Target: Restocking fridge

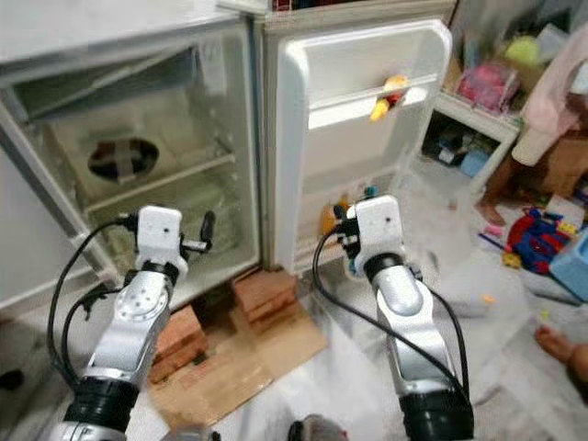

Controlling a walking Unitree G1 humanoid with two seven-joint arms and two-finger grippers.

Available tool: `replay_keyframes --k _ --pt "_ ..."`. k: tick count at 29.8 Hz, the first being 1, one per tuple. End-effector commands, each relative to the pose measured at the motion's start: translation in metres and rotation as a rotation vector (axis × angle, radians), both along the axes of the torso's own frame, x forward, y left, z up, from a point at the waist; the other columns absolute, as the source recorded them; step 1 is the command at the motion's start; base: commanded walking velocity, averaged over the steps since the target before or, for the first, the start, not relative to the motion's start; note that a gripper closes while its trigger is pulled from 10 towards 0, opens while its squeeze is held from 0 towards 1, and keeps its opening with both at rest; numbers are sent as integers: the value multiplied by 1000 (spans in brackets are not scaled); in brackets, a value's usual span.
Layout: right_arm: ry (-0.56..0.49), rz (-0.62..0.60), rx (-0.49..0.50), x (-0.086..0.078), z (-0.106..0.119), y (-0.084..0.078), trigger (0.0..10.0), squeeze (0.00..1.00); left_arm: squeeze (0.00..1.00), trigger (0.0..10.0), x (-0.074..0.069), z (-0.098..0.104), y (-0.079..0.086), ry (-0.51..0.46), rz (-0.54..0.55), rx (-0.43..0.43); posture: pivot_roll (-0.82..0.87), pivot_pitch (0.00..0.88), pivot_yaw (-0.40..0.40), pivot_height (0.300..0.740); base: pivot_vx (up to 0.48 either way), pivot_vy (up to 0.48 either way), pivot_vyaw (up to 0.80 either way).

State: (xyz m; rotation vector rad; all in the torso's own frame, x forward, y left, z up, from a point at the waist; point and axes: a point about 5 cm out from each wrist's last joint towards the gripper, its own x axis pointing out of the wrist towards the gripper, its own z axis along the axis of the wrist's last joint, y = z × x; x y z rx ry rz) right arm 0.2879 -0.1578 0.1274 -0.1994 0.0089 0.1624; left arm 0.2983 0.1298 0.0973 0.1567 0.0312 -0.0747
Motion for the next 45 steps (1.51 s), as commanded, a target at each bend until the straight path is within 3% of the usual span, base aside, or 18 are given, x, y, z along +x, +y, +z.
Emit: replay_keyframes --k 1,13,17,22,23,28,31,33,45 --pt "-42 15 7 1 8 3 10000 0 0 10000 1 3 3 -14 18 2 -3 0 -32 740 0 -398 0" --pt "-35 17 15 0 6 3 10000 0 0 10000 0 2 3 -4 31 -3 -4 0 -32 740 0 -462 0" --pt "-36 21 21 0 7 4 10000 0 0 10000 0 0 6 5 52 10 -4 0 -32 740 0 0 0" --pt "-38 36 29 0 7 6 10000 0 0 10000 -4 -3 23 32 156 43 7 0 -31 740 0 -288 0" --pt "-40 40 35 1 7 7 10000 0 0 10000 -9 -2 33 30 194 48 17 0 -32 740 0 -480 0" --pt "-46 64 65 7 8 11 10000 0 0 10000 -21 2 50 8 235 50 70 0 -44 740 0 -480 0" --pt "-65 111 91 14 15 20 10000 0 0 10000 -16 21 56 -69 251 101 122 0 -62 740 0 -319 0" --pt "-97 156 98 20 23 30 10000 0 0 10000 -17 26 60 -72 288 74 130 0 -72 740 0 0 0" --pt "-168 227 159 27 38 46 10000 0 0 10000 -37 12 44 -24 252 27 117 0 -78 740 96 0 55"
